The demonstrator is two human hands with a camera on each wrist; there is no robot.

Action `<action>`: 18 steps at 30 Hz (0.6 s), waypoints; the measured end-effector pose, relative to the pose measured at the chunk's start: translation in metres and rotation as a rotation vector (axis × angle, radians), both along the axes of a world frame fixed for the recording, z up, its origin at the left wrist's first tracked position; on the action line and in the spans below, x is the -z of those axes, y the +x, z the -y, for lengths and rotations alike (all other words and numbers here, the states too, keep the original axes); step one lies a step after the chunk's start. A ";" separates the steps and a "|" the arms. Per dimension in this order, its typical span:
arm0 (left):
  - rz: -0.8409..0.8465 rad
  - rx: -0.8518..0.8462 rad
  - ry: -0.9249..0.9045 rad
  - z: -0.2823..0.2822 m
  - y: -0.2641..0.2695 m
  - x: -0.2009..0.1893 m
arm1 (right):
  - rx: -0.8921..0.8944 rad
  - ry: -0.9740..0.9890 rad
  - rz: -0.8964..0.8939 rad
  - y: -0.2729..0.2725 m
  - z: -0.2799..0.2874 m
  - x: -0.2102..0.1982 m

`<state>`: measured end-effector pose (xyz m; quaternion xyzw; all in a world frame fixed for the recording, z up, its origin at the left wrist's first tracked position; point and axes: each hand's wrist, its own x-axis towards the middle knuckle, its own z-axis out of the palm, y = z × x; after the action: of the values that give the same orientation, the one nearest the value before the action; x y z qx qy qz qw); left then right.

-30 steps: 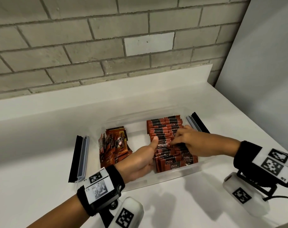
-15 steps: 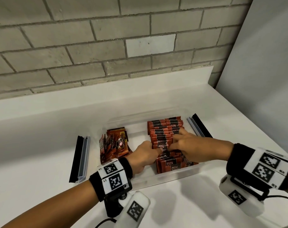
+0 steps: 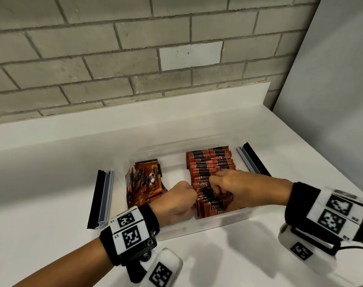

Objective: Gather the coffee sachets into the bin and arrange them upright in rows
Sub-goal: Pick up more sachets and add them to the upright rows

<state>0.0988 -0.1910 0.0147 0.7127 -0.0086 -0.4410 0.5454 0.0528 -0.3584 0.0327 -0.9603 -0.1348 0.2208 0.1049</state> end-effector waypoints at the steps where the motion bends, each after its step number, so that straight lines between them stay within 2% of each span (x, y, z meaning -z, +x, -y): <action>1: -0.036 -0.014 -0.033 -0.001 -0.003 -0.005 | -0.011 -0.023 0.003 0.001 -0.001 0.004; 6: -0.076 -0.029 -0.042 -0.004 -0.003 -0.010 | -0.087 -0.075 0.076 0.004 -0.009 0.010; 13: 0.012 -0.060 0.018 -0.010 0.005 -0.005 | -0.038 -0.091 0.159 0.011 -0.022 0.012; 18: -0.035 -0.037 -0.044 -0.006 0.005 -0.004 | 0.029 -0.098 0.187 0.009 -0.016 0.011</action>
<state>0.1043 -0.1854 0.0182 0.6928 0.0046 -0.4430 0.5690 0.0615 -0.3422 0.0214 -0.9825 -0.1193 0.1348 0.0482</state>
